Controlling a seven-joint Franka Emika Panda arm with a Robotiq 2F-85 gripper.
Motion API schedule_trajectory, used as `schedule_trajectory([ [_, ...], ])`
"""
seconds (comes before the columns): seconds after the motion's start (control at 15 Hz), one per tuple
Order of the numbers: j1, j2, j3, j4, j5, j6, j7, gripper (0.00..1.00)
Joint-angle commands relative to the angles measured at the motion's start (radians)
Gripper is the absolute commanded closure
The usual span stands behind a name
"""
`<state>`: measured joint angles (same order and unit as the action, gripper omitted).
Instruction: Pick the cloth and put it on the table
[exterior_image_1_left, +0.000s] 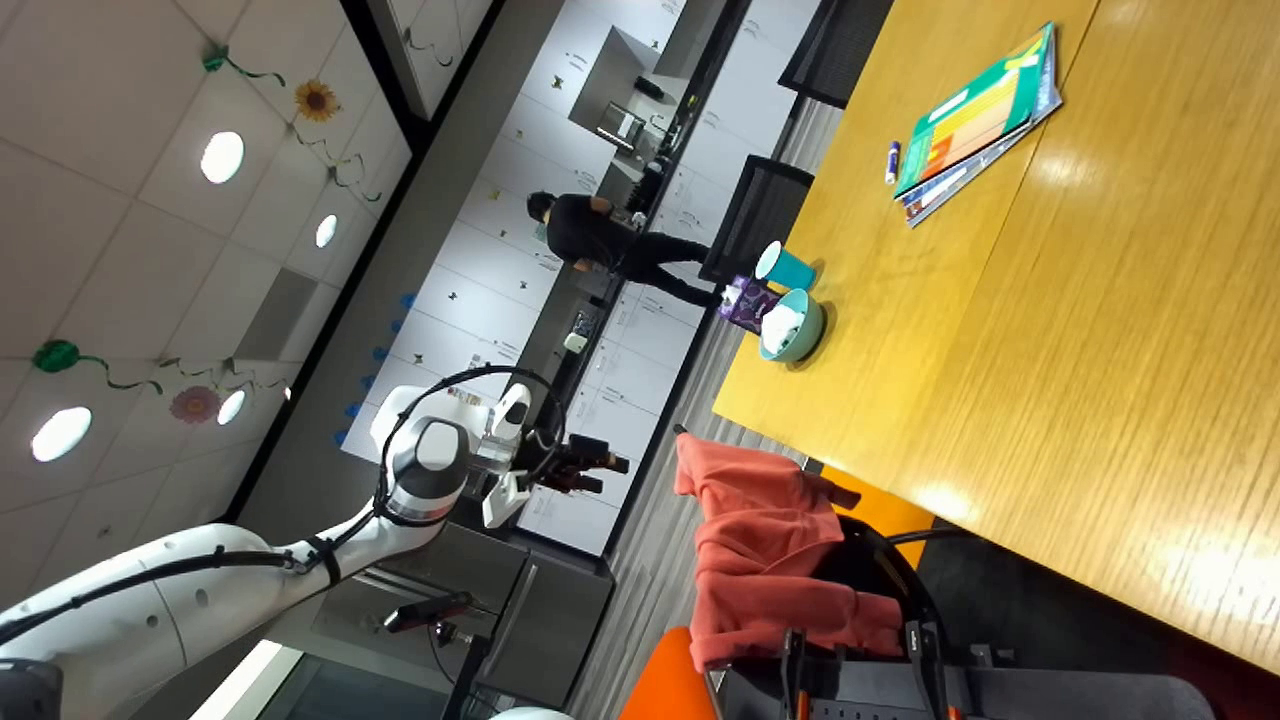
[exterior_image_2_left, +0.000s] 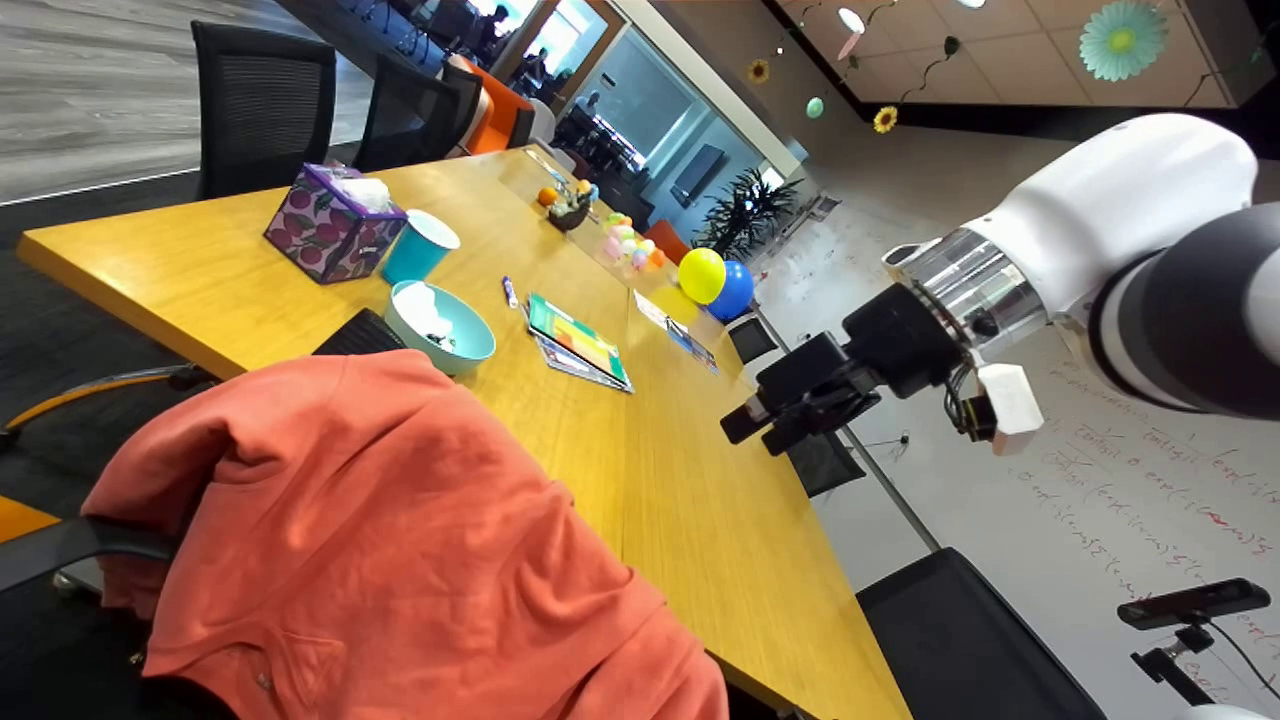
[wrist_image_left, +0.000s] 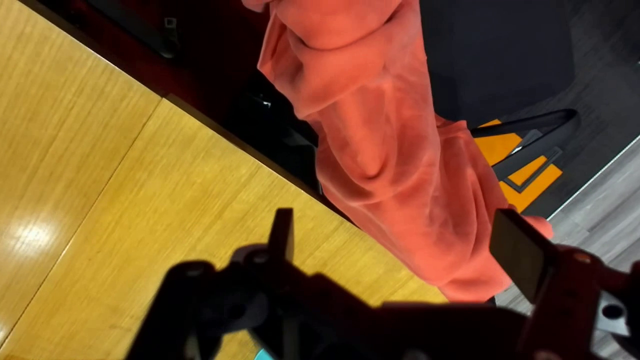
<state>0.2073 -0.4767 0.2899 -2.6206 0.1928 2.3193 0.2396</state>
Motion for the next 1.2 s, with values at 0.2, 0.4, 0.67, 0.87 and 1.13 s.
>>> schedule_trajectory([
  [0.2,0.003,0.259,0.013,0.069,-0.013,0.176,0.044,0.0],
  [0.4,-0.005,0.355,0.017,0.091,-0.054,0.244,0.082,0.0],
  [0.67,0.002,0.453,0.01,0.126,-0.156,0.255,0.175,0.0],
  [0.87,0.014,0.51,-0.002,0.153,-0.203,0.255,0.219,0.0],
  [1.13,0.029,0.567,-0.018,0.181,-0.227,0.26,0.235,0.0],
])
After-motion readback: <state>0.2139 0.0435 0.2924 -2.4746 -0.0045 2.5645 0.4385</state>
